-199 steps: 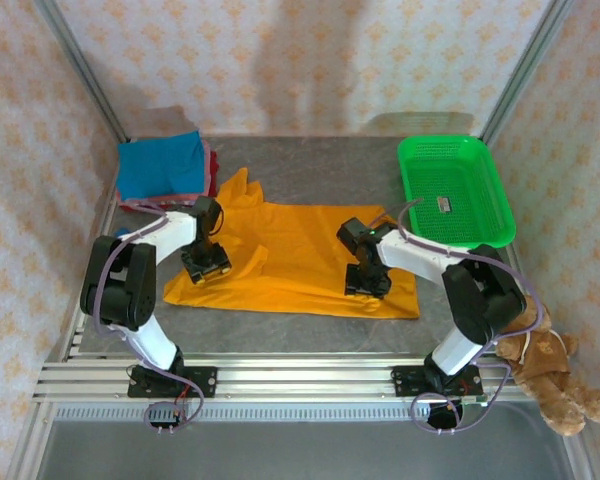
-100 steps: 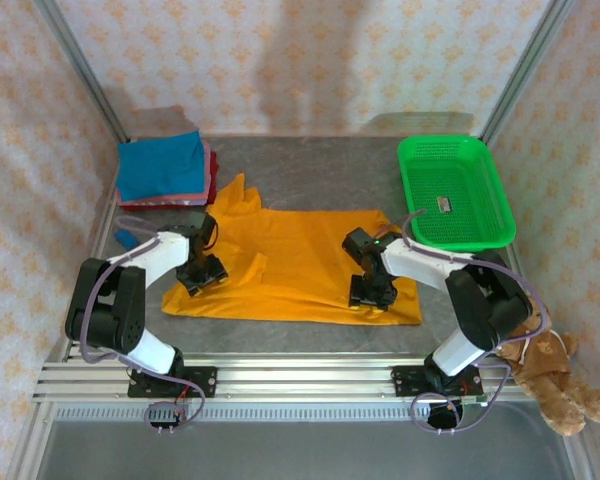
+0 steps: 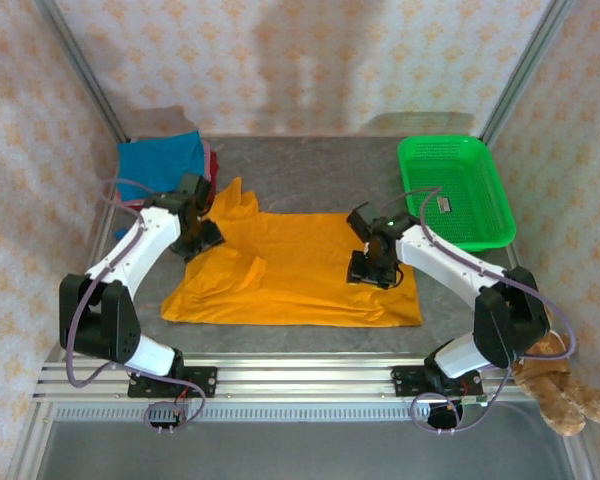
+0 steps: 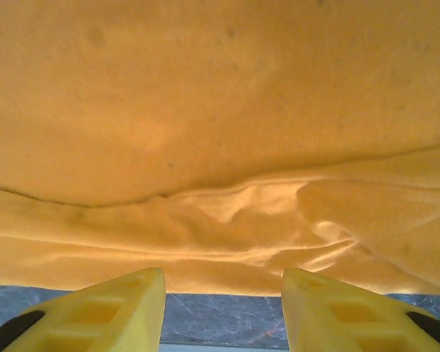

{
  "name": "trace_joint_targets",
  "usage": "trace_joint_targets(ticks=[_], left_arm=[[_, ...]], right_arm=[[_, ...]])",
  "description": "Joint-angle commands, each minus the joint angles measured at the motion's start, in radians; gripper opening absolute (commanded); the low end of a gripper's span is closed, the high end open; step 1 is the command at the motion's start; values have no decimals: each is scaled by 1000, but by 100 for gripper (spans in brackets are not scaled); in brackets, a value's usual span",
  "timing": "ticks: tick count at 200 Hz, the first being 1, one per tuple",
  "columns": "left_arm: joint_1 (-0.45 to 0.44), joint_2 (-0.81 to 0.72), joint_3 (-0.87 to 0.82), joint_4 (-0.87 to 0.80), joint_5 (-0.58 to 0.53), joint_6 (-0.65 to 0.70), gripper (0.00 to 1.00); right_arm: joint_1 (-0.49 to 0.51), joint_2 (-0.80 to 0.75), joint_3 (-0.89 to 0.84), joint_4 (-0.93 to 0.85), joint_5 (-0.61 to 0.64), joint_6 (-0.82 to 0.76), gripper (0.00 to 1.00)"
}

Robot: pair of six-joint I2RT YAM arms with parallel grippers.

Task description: Fold and stack the t-shirts

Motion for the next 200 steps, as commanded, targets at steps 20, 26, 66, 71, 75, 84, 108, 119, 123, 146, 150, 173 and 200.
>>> trace_joint_targets(ticks=[20,26,66,71,75,84,108,119,123,146,150,173,200], left_arm=[[-6,234,277,-65,-58,99,52],[-8,273,321,-63,-66,108,51],[-16,574,663,-87,-123,178,44],[-16,610,708,-93,-131,184,43],[-17,638,744,-96,-135,188,43],[-17,697,817,-98,-145,196,42],[-18,842,995,-110,-179,216,40],[-16,907,1077,-136,-198,231,40],[-17,929,1110,-146,-204,238,40],[-15,1022,1241,-150,-221,266,41],[-14,1033,1254,-144,-221,268,41],[-12,1085,1308,-101,-206,281,41],[-3,1152,1398,-115,-213,296,41]], right_arm=[[-68,48,99,-68,52,-74,46],[-75,60,117,-73,57,-84,46],[-104,133,180,-69,59,-122,45],[-107,141,186,-71,58,-126,45],[-108,145,190,-71,58,-129,45],[-110,154,195,-68,56,-133,45],[-117,176,210,-74,53,-148,45],[-120,180,214,-80,53,-155,45],[-121,181,215,-82,54,-159,45],[-126,179,222,-96,64,-169,45],[-126,180,222,-97,66,-171,45],[-127,178,227,-110,67,-180,45],[-132,166,229,-123,72,-189,45]])
